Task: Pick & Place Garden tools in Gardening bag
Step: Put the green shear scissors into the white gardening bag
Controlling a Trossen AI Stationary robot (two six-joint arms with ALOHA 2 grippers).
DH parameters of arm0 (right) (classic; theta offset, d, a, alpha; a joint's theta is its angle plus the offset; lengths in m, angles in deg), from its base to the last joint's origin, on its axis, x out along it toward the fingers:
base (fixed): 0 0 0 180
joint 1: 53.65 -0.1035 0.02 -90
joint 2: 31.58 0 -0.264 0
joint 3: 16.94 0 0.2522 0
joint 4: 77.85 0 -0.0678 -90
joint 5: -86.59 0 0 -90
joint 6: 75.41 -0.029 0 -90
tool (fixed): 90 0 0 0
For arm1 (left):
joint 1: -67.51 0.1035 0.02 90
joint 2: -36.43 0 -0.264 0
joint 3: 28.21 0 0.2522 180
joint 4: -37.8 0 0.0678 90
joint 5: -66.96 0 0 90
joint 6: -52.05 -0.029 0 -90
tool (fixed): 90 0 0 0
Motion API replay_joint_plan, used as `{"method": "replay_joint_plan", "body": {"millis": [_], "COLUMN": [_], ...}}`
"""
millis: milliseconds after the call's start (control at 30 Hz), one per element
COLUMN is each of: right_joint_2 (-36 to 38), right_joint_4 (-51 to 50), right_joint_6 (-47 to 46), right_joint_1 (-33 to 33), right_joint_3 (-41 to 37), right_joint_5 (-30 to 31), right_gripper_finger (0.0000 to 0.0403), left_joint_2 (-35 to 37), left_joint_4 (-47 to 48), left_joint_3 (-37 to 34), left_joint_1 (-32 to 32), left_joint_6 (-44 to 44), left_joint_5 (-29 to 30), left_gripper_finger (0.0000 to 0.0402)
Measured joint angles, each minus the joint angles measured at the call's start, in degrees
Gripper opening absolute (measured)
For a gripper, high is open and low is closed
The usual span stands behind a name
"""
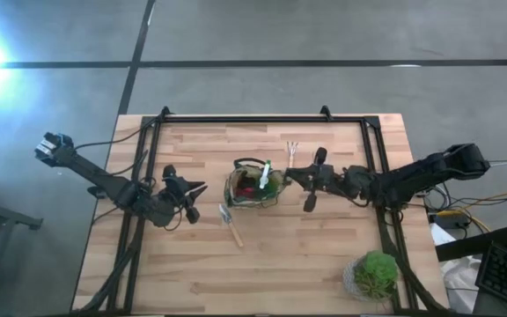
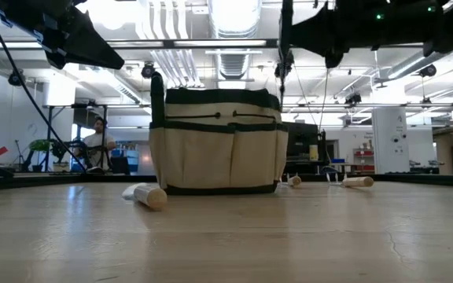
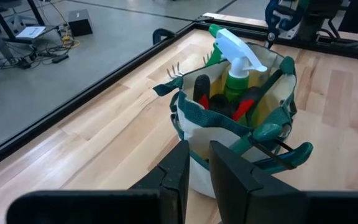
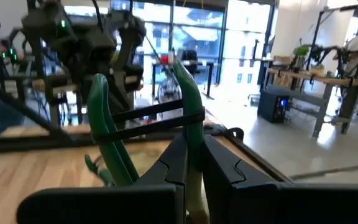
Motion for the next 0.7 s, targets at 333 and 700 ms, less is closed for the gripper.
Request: {"method": "replay_joint_plan", "body": {"millis": [333,700], "right_joint_2": [8.2,4.1], "right_joint_4": [-6.8,2.3], "right_joint_6": [-0.5,-1.0], "right_joint_1": [0.0,1.0], "right_joint_3": [-2.8,-5.6], "right_joint_5": [1.7,0.4], "right_gripper_finger": [0.0014,0.0014], "left_joint_2": [0.0,0.0], "left_joint_4": [0.0,-0.5], "left_joint_3": [0.0,0.0], "left_joint_1": [0.0,0.0], "left_joint_6": [1.1,1.3], "left_joint_5": [0.0,0.3], "left_gripper_finger": [0.0065,0.0065]}}
